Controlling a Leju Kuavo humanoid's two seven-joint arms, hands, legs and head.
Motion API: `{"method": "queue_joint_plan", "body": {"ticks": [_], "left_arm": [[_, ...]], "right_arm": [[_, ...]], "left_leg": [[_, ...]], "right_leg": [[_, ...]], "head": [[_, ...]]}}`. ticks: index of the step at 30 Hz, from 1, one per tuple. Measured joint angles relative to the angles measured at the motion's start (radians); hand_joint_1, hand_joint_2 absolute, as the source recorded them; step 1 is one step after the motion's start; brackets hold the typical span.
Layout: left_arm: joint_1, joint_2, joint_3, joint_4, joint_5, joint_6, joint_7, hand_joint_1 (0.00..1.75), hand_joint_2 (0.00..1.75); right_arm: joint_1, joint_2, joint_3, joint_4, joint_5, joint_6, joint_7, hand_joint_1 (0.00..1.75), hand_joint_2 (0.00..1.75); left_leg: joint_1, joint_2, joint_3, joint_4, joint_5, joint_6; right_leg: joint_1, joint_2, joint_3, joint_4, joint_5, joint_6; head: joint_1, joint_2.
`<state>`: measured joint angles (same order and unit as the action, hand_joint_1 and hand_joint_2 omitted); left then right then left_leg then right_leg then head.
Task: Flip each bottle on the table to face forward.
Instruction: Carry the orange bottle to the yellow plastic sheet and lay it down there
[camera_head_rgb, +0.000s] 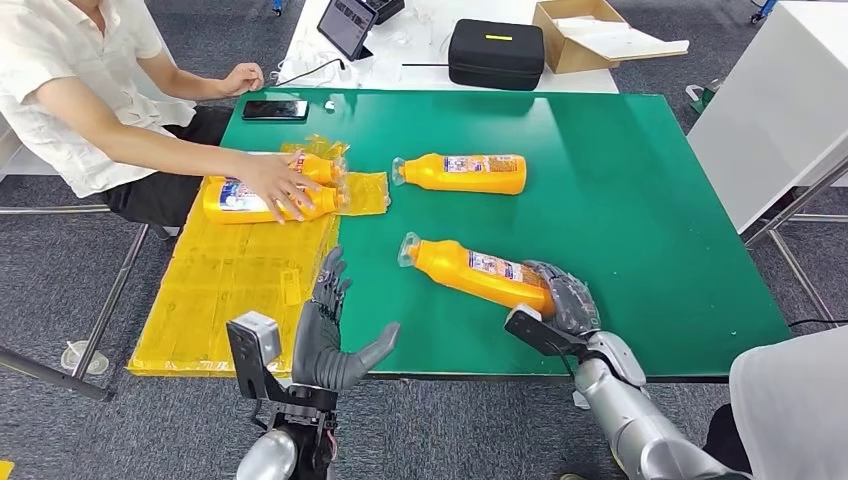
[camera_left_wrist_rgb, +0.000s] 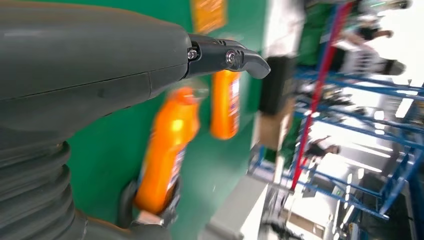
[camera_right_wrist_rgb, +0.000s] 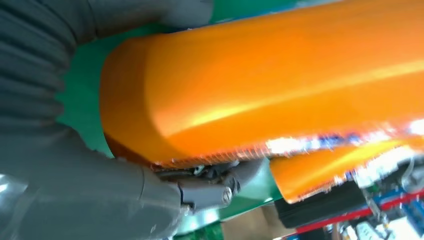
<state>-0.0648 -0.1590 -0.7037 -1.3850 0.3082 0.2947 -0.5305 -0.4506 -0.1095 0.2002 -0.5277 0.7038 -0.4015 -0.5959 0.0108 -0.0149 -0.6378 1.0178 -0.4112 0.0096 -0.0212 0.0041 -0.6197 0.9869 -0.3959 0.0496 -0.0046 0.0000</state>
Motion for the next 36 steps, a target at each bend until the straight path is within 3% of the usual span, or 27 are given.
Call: {"method": "queue_joint_plan", "body": {"ticks": [3,8,19,26,36], "left_arm": [[0.015,0.001,0.022,0.001,0.043,-0.041,0.005,0.00,1.75],[0.048,0.003,0.050,0.001,0.011,-0.031,-0.042,0.00,1.75],[0.063,0.003,0.071,0.000,0.007,-0.028,-0.048,0.00,1.75],[0.070,0.004,0.081,0.001,0.043,-0.048,-0.004,0.00,1.75],[0.047,0.002,0.094,0.017,0.204,-0.163,0.080,0.00,1.75]], "right_arm": [[0.043,0.027,-0.022,-0.068,-0.096,-0.010,-0.021,1.75,1.75],[0.129,0.083,-0.047,-0.223,-0.214,-0.022,-0.035,1.75,1.75],[0.195,0.116,-0.056,-0.358,-0.231,-0.026,-0.035,1.75,1.75],[0.225,0.136,-0.051,-0.409,-0.270,-0.019,-0.055,1.75,1.75],[0.238,0.208,0.077,-0.465,-0.302,0.051,-0.070,1.75,1.75]], "left_leg": [[0.000,0.000,-0.002,0.000,0.000,0.000],[0.000,-0.001,-0.004,0.000,0.000,0.000],[0.000,-0.001,-0.007,0.000,0.000,0.000],[0.000,-0.001,-0.007,0.000,0.000,0.000],[0.000,0.000,-0.008,0.000,0.000,-0.001]], "right_leg": [[0.000,0.000,-0.002,0.000,0.000,0.000],[0.000,0.000,-0.004,0.000,-0.001,0.000],[-0.002,-0.001,-0.006,0.000,-0.001,0.001],[0.000,-0.001,-0.007,0.000,-0.001,0.001],[0.000,0.000,-0.008,0.000,-0.001,0.000]], "head": [[0.000,0.000],[0.000,0.000],[0.000,0.000],[0.000,0.000],[0.000,0.000]]}}
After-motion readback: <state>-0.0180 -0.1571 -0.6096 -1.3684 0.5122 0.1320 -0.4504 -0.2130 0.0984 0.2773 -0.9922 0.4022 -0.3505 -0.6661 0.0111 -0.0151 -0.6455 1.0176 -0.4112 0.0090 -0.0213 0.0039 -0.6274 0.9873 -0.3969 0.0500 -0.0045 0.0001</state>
